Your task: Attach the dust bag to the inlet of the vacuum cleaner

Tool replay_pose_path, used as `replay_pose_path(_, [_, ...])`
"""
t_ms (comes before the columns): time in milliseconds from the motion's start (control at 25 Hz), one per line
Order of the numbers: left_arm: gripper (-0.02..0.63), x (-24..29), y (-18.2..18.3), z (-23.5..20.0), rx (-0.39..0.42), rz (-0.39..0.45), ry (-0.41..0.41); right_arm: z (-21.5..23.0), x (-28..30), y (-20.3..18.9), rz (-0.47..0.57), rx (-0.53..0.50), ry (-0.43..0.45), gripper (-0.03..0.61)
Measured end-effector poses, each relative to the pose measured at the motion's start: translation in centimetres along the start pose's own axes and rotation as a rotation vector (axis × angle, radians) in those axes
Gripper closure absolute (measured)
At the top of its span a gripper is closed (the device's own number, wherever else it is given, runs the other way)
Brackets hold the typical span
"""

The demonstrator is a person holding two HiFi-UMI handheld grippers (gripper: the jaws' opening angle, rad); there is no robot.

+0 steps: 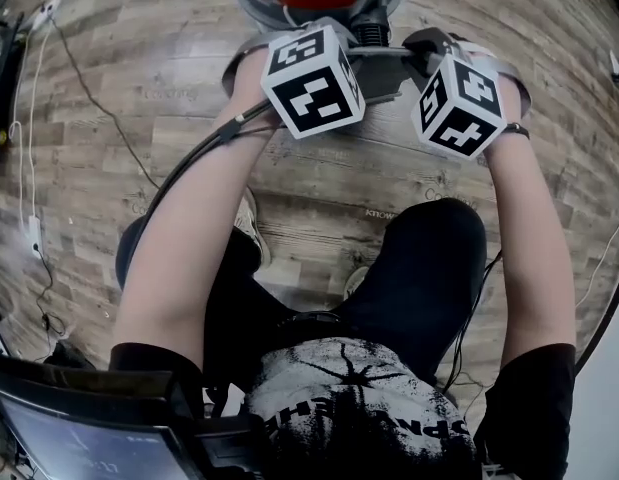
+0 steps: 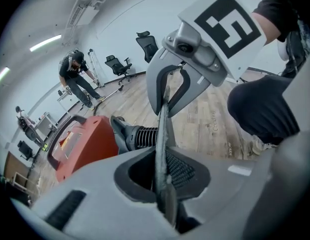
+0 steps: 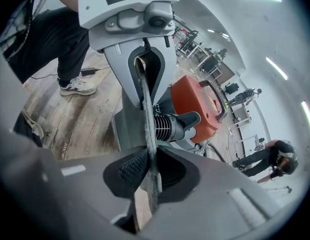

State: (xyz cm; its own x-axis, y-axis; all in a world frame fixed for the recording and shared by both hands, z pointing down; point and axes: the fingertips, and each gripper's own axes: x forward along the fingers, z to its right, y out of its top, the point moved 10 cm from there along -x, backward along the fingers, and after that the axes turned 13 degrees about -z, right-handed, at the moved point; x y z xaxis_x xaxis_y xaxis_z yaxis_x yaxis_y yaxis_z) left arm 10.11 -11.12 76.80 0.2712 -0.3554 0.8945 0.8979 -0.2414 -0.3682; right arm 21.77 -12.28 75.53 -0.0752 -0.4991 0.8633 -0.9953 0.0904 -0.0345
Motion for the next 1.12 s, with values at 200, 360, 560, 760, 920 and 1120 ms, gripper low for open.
replay_pose_path(200, [0.577,0.5,0.0,-0.3,-0.001,0.002,-0.003,-0.1,0.6,0.0,-0.004,0.008,-0.001,0.536])
replay_pose_path(360, [0.581,0.1,0.0,-0.1,0.037,-0.021,0.02,-0.2,0.0,0.3,-0.01,-0.021,0.002,0.545])
replay_pose_path(560, [0.58,0.8,-0.3,-0.4,0.002,-0.006,-0.007,0.1,0.8,0.3,-0.018,0.021,-0.011,0.534])
replay_pose_path(760, [0.583,0.8,0.0,-0.4,0.017,-0.021,-0.031,-0.2,0.5,0.6,-0.034,-0.006,-0.03,0.54])
replay_pose_path(920, [0.581,1.0,-0.7,-0.9,-0.043,0.012,-0.086,-0.2,0.8,0.6,-0.028,0.021,-0.034,0.532])
replay_pose_path(1120, [0.581,1.2,-0.4,-1.2,-0.048,0.001,-0.097,0.0,0.5,0.7,-0.036,0.018,-0.047,0.534])
